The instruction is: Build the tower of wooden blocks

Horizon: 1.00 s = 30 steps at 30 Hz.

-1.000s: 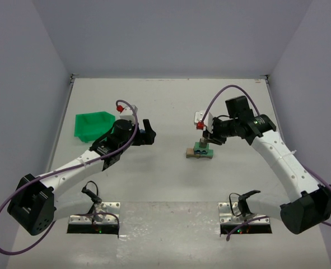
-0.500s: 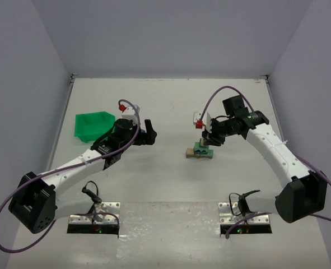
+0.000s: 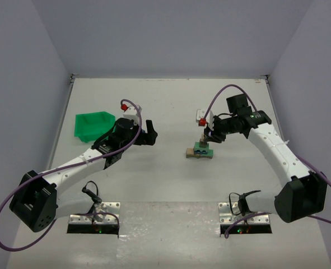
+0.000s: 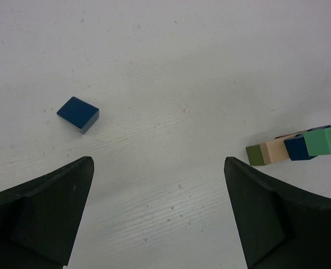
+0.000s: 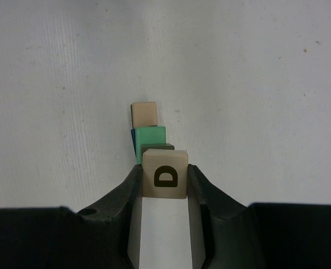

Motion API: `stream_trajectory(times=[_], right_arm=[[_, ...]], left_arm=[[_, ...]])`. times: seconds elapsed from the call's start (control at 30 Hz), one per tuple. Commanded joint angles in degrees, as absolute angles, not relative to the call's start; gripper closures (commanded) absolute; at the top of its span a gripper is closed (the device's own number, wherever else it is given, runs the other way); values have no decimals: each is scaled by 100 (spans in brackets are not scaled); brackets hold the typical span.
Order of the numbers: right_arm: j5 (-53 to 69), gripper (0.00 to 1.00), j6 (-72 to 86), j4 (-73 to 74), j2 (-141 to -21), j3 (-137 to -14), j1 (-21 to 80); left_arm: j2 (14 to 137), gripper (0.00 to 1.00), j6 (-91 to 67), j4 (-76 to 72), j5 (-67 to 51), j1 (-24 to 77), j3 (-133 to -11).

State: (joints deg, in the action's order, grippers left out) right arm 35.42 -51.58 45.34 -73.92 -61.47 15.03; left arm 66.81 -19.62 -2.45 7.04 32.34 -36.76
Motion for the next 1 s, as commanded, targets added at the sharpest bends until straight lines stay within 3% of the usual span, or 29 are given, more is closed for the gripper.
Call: stream_trajectory(times=[0.0,0.97], right_arm=[[3739,85,-5292,4317,-7439,-6144,1447],[3823,80,-5458,4389,-7664,-6108,1397]], left_arm=[[6680,0,-1846,-565,672,3287,-3899],[6697,0,-1854,-615,642,3278,-3844]])
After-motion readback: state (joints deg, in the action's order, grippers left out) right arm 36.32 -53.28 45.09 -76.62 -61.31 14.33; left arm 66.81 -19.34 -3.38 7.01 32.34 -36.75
